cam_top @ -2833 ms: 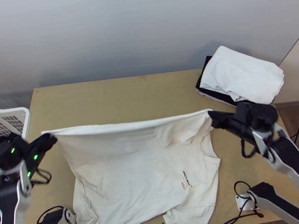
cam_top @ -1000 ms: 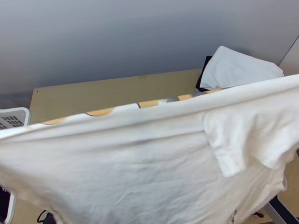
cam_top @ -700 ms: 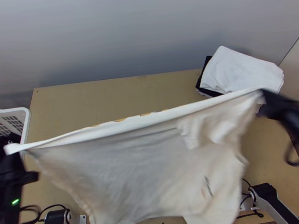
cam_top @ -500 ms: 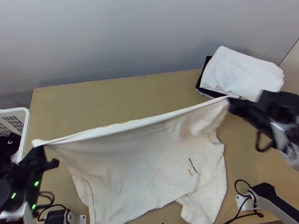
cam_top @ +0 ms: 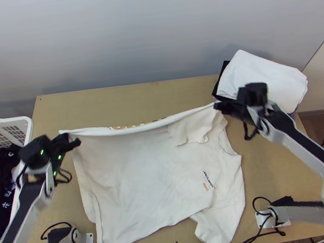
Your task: Fold the t-shirt
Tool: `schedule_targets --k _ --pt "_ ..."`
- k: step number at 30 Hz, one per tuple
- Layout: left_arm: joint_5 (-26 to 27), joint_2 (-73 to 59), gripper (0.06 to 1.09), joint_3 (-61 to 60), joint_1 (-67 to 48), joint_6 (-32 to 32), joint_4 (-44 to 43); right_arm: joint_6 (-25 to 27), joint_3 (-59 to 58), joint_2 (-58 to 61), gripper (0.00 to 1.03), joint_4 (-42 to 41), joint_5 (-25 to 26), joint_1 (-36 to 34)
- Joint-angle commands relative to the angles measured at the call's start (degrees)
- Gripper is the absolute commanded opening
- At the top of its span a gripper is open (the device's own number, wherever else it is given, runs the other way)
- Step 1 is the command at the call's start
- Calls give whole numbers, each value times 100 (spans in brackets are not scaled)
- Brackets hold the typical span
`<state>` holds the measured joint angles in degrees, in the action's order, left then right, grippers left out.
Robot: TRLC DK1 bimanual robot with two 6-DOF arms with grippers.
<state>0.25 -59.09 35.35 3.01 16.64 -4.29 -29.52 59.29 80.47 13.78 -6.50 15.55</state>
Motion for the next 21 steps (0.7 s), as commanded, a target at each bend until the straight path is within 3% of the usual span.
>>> schedule_targets --k 1,8,21 --pt "-8 -2063 9 991 77 129 -353 34 1331 1586 3 257 0 -149" --pt "-16 -3610 9 2213 280 269 -107 113 2412 2632 3 432 26 -289" --pt "-104 -4981 9 3470 411 243 16 166 3862 3696 3 775 255 -325"
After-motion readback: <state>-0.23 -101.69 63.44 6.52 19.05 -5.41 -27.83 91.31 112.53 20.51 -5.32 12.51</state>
